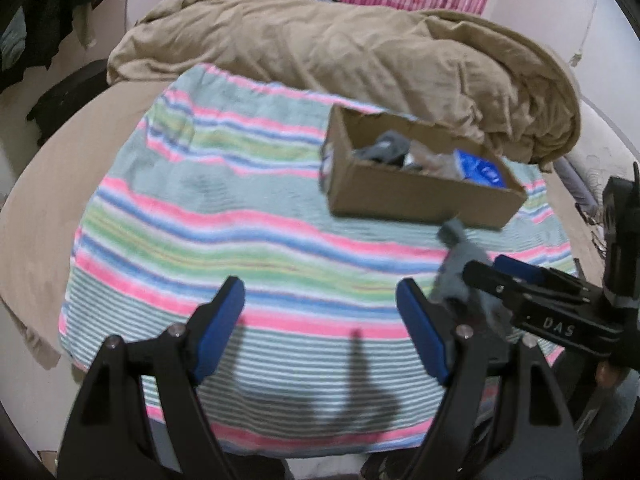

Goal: Organize objects
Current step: 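Grasp the remaining grey glove with the right gripper, then carry the grey glove into the box with the right gripper and release it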

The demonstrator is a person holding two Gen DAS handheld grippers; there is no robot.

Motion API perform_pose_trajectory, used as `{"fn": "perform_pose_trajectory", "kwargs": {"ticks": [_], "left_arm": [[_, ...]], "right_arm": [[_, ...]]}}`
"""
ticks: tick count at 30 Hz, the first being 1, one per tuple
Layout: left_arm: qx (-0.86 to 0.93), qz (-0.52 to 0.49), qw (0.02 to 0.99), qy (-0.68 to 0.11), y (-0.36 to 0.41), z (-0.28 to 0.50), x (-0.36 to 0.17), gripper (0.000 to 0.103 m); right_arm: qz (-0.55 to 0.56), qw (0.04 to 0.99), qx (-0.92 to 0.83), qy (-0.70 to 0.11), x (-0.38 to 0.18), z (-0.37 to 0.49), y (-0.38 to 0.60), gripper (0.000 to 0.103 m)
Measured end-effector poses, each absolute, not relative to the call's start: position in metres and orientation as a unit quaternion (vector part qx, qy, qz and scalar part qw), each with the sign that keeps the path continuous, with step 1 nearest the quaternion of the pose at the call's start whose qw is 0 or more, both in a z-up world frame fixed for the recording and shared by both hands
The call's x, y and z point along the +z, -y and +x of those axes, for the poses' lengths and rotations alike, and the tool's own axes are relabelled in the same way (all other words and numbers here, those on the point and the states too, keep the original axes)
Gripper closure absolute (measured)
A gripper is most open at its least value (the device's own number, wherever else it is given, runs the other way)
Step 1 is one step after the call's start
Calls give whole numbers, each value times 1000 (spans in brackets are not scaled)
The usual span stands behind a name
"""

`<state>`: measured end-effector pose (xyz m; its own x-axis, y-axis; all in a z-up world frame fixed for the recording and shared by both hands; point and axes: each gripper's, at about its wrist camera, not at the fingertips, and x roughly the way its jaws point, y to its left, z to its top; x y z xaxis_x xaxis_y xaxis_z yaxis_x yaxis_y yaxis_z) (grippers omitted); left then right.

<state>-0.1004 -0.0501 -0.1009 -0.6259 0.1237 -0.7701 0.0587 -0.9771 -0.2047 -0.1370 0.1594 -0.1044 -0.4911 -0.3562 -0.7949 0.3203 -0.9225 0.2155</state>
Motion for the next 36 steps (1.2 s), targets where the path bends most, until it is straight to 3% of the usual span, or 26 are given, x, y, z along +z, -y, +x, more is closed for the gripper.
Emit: {"fn": "perform_pose_trajectory", "kwargs": {"ticks": [13,20,25,27,36], "left_arm": [[874,-475,16,98,51,-114,-134,24],[876,-473,28,90,37,-112,-128,24],[883,-459,36,90,32,-112,-113,24],[887,-452,38,91,31,-113,-106,24],[902,-419,50,92,24,-124,-74,24]], "right_arm": [[491,188,-850,21,-143,-153,-152,19],[475,209,-855,13,-132,-145,-153,50],[454,215,-865,11,-113,-135,-156,60],[446,218,-868,12,-102,-133,-159,85],[406,231,-884,10,-56,-134,-161,90]]}}
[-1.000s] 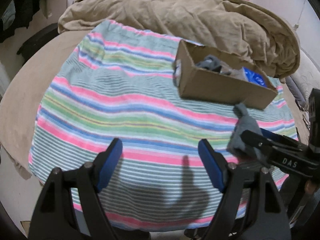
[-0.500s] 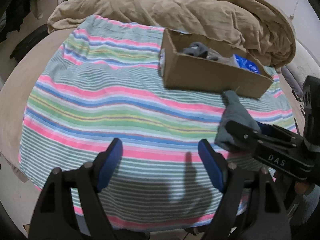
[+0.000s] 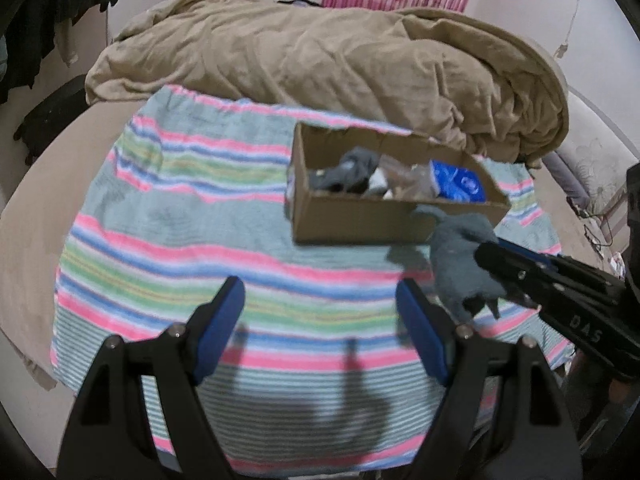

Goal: Organize objects
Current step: 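Carry the grey glove into the box with the right gripper and release it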

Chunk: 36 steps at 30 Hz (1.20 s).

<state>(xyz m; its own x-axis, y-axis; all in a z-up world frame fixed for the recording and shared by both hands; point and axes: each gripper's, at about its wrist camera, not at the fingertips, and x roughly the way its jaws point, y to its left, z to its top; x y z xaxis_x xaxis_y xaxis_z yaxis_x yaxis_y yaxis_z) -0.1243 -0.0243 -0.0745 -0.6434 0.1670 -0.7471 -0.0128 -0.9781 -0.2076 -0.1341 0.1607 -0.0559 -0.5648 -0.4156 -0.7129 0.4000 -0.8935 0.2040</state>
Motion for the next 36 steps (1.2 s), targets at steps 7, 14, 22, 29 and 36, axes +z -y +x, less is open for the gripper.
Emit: {"fn": "perform_pose_trajectory", "kwargs": {"ticks": [7,14,22,29,36], "left_arm": [[912,-395,57,92,21,-137,-52,24],[920,-378,59,87,18,-163,-37,24],[911,-398,56,88,21,-202,-59,24],[898,-423,58,105,28,-220,-86,24],[896,-428,53,106,32,-217,-91,24]], "right_arm": [[367,237,-899,6,-19,-145,-162,90],[345,231,-910,-4,-1,-183,-161,90],[383,238,-893,9,-39,-229,-150,90],[395,237,-888,-16,-73,-247,-131,89],[396,230,-889,-10,-84,-252,-130,82]]}}
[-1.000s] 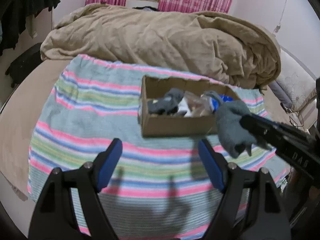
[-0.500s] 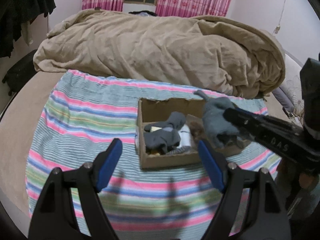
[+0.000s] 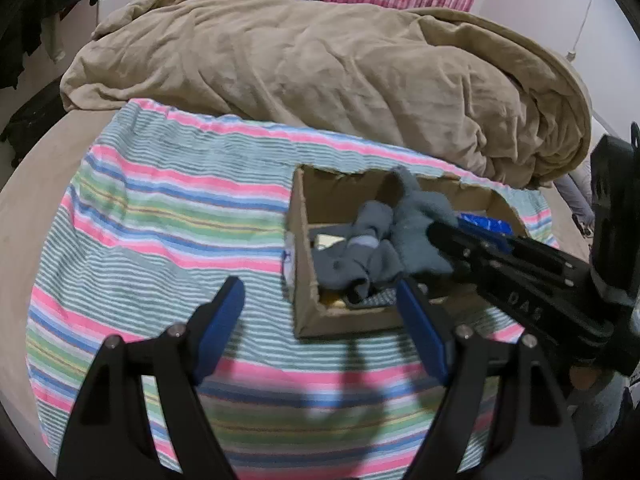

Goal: Organize objects

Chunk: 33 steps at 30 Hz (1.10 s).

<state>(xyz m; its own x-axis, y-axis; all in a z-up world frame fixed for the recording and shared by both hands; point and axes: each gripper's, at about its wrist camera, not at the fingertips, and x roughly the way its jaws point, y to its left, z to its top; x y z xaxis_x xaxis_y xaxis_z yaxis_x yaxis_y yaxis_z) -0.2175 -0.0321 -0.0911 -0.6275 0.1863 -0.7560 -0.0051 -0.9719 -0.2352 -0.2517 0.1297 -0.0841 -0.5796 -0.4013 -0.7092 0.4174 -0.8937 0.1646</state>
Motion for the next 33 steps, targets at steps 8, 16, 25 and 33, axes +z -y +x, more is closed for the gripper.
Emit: {"fn": "perform_pose_trajectory", "kwargs": {"ticks": [8,16,25,33], "left_arm": [[903,-415,51,105,33,-195,-72,24],[903,-412,53,110,27,-155,-61,24],[913,-397,51,85,14,-102,-46,24],[917,-388,57,68,-3,-62,-39,23]], "right_arm": [[386,222,-895,-8,-65,-231,-139,58],[363,210,-908,-17,-42,-188,-152,35],[353,190,-916,-5,-28,-132,-177,35],[352,173,-920,2,-27,-85,-197,33]]}}
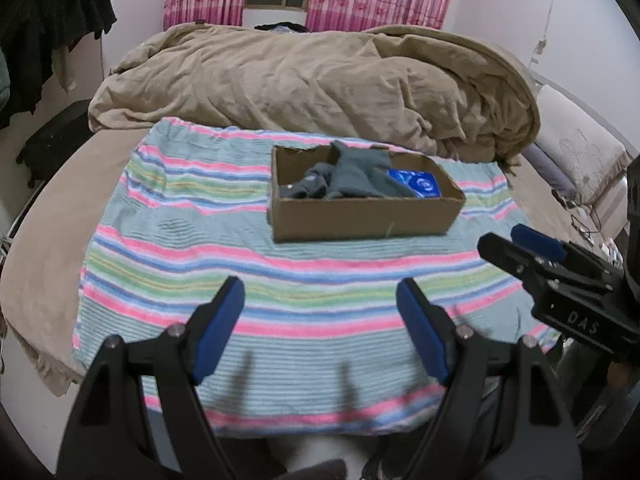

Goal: Organize objects

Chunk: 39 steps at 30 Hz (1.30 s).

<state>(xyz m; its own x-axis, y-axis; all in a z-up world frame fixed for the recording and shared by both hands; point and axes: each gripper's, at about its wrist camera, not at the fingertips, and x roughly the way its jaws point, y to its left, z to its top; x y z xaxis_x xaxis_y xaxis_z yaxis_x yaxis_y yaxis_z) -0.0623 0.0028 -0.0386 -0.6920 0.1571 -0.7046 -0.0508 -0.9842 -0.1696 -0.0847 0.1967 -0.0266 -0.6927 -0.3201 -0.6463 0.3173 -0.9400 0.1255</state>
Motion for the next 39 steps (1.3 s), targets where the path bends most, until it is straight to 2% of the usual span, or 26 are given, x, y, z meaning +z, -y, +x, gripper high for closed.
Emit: {"fn": "perform_pose_trajectory", "kwargs": {"ticks": [12,39], "left_arm": [[922,-380,60,43,-26,-30,-45,23],[925,-374,58,37,-30,-31,-39,20]], "right_arm": [[350,164,-922,24,-28,-51,-218,30],[350,165,-922,32,-27,-48,-225,30]]}}
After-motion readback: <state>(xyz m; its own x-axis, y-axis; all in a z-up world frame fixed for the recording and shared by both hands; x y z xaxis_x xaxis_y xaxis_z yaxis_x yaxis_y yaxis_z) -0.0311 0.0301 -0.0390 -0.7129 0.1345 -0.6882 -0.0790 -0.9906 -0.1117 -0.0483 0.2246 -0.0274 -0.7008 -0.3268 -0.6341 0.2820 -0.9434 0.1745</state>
